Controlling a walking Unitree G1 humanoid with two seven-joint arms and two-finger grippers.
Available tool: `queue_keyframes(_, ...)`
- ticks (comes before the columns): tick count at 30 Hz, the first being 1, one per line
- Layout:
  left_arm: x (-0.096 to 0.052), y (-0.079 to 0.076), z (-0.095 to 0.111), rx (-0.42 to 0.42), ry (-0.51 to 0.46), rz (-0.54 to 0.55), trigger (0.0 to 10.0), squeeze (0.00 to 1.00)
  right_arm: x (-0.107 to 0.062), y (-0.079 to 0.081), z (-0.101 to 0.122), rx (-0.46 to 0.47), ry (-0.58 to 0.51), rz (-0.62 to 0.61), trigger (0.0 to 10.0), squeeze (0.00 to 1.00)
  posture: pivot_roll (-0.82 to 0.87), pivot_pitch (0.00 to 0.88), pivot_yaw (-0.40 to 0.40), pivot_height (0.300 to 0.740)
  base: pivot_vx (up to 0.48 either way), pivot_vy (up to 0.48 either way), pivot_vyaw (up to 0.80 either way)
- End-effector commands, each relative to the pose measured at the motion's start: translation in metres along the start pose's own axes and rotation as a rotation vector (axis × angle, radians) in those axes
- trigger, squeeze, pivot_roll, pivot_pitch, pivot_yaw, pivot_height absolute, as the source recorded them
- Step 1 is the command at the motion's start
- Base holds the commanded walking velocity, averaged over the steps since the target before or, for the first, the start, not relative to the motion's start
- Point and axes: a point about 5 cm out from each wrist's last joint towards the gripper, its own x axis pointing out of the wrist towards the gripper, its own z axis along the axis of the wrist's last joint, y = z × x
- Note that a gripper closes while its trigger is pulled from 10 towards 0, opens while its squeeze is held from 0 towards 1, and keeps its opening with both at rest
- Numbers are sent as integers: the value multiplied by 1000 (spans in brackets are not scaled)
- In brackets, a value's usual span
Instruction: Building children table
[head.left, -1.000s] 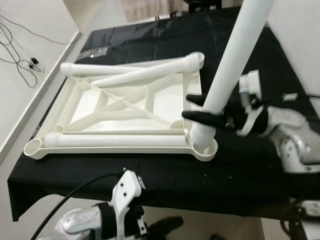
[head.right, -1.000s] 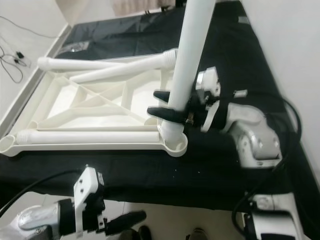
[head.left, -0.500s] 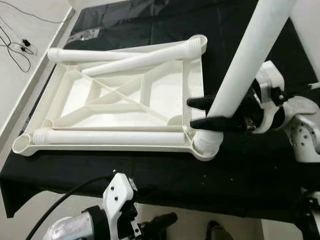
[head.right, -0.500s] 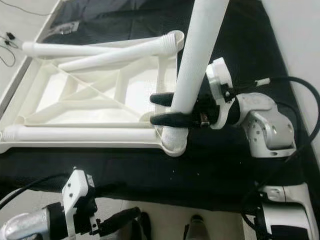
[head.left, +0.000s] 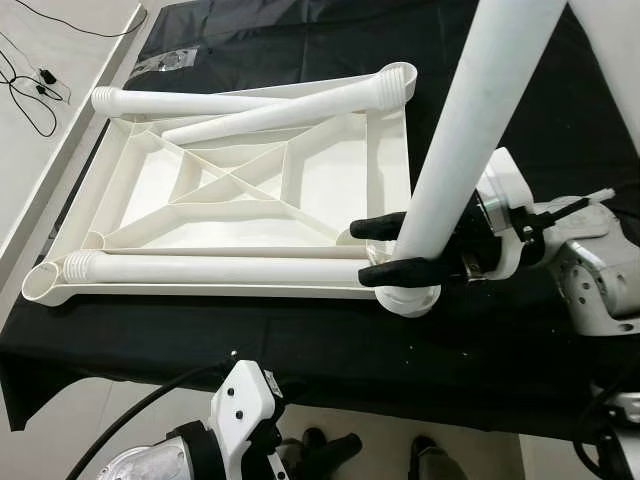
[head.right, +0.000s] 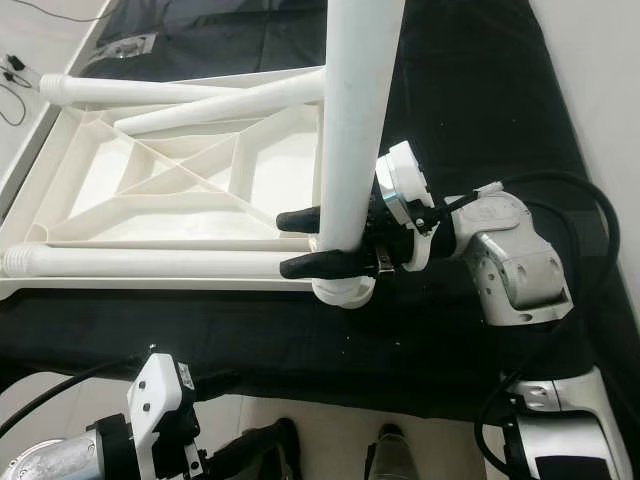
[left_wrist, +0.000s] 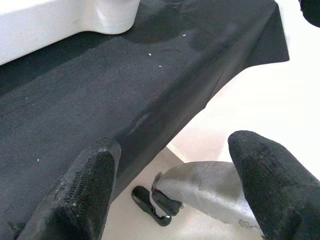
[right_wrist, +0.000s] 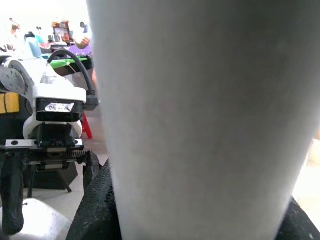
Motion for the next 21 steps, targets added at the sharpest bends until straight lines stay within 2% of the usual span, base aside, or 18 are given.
queue_keyframes(1,-1,-5,-3,-8,8,-9,10000,0,3,4,-6,24,31,31,10000,0,32,394,169,740,0,0,0)
queue_keyframes(6,-1,-5,-2,-9,5,-11,10000,0,-1,5,-7,26,60,38,10000,0,32,402,170,740,0,0,0)
queue_keyframes(8,-2,-5,-2,-6,4,-9,10000,0,-5,8,-11,18,112,54,10000,0,34,409,174,740,0,0,0)
queue_keyframes(12,-2,-4,-2,-4,5,-9,10000,0,-5,7,-12,13,119,49,10000,0,35,412,176,740,0,0,0)
queue_keyframes(17,-3,-4,-3,0,8,-15,10000,0,-2,-2,-15,-16,140,12,10000,0,39,418,176,740,0,0,0)
queue_keyframes(21,-3,-4,-3,0,9,-17,10000,0,-2,-3,-15,-17,148,23,10000,0,39,418,176,740,0,0,0)
